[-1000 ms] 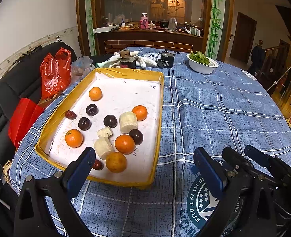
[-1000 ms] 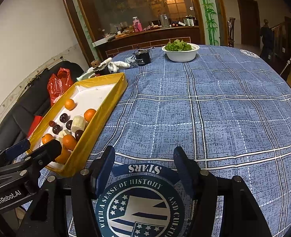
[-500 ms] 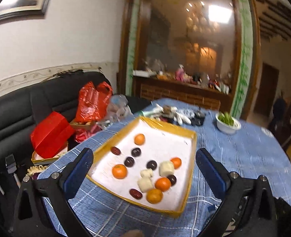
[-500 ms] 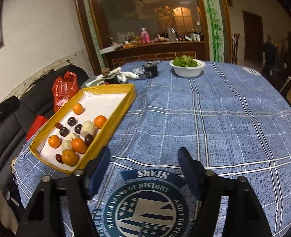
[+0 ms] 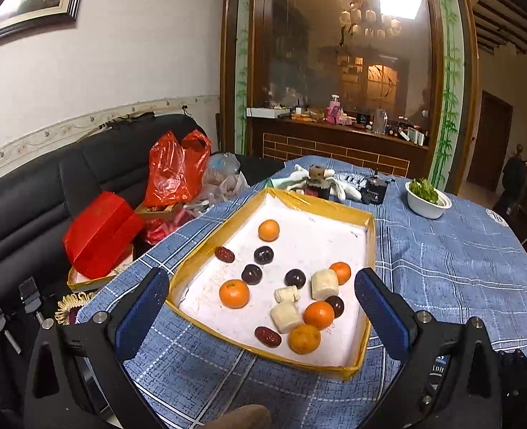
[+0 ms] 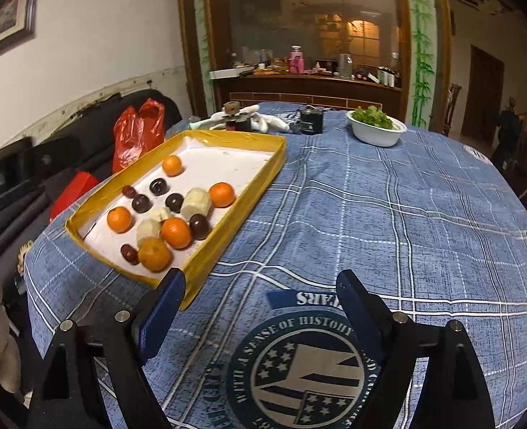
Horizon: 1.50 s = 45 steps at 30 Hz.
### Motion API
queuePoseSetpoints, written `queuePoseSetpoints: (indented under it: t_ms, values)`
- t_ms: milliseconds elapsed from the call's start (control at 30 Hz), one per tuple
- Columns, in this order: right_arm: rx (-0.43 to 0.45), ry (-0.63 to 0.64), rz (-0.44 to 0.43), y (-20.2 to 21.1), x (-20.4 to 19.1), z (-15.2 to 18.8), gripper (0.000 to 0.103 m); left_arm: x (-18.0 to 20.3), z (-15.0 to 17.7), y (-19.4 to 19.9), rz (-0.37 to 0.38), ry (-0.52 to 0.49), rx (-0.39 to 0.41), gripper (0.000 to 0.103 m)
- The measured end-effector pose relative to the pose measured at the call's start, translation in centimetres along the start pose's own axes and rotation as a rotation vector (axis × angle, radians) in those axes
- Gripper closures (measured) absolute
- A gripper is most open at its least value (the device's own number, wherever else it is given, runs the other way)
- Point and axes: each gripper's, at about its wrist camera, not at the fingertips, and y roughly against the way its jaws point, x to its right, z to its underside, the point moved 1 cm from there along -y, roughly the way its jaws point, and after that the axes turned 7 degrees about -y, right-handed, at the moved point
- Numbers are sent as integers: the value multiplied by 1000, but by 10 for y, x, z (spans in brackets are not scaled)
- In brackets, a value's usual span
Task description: Organize fruits
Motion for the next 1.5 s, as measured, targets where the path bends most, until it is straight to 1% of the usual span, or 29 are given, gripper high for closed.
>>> queuePoseSetpoints:
  t_ms: [200, 667, 1500]
  values:
    - [-4, 36, 11, -3, -13, 2, 11, -2, 3, -9, 44, 16, -52, 0]
    - [-15, 53, 16, -9, -19, 4, 11, -5, 10, -25, 92, 35, -131, 0]
    - [-36, 49, 16, -18, -19, 7, 10, 1, 15, -32, 104, 29, -156, 0]
